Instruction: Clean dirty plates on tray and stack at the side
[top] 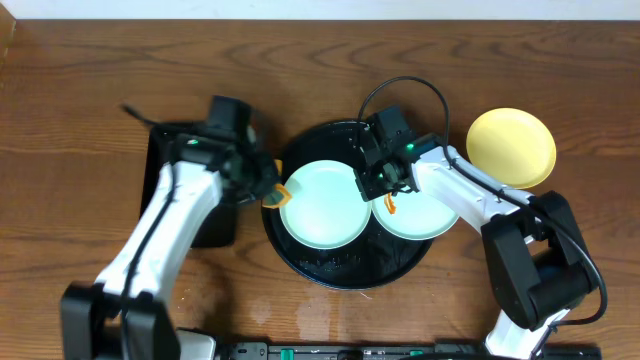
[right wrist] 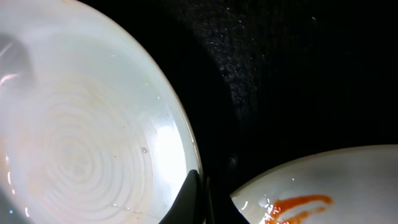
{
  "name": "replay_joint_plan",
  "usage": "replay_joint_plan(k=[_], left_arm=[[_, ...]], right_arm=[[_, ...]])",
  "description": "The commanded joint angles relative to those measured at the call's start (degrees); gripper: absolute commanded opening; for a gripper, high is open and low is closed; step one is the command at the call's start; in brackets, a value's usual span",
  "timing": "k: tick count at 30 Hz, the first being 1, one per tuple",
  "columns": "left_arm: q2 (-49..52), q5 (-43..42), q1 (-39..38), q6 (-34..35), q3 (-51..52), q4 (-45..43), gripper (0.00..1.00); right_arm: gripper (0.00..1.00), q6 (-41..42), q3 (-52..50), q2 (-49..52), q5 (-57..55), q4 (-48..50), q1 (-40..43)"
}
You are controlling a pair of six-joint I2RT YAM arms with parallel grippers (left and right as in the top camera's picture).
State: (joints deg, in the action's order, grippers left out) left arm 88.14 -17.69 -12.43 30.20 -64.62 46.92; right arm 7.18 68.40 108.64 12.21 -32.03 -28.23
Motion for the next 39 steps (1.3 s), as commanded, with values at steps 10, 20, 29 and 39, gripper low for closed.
replay_joint_plan(k=[10,20,29,39], left_arm=[[14.0,-3.1,-9.4,0.5,0.6,-6.5,0.08],[17.6,13.2,-10.3,0.5,0.6,-5.5,0.08],[17.3,27.3,-10.3,0.5,0.4,-3.9,0.07],[9.2,35.8,-10.3,0.5,-1.1,-3.3,0.07]], right_arm=[[0.01,2.5,-0.3,-0.6,-3.1,0.6,-2.6],[0.01,2.4,-0.3,-0.6,-3.5,0.1,-2.5],[0.01,2.4,-0.3,-0.6,-3.7,-0.5,-2.6],[0.01,3.1,-0.3,-0.6,-6.4,-2.0,-2.6]])
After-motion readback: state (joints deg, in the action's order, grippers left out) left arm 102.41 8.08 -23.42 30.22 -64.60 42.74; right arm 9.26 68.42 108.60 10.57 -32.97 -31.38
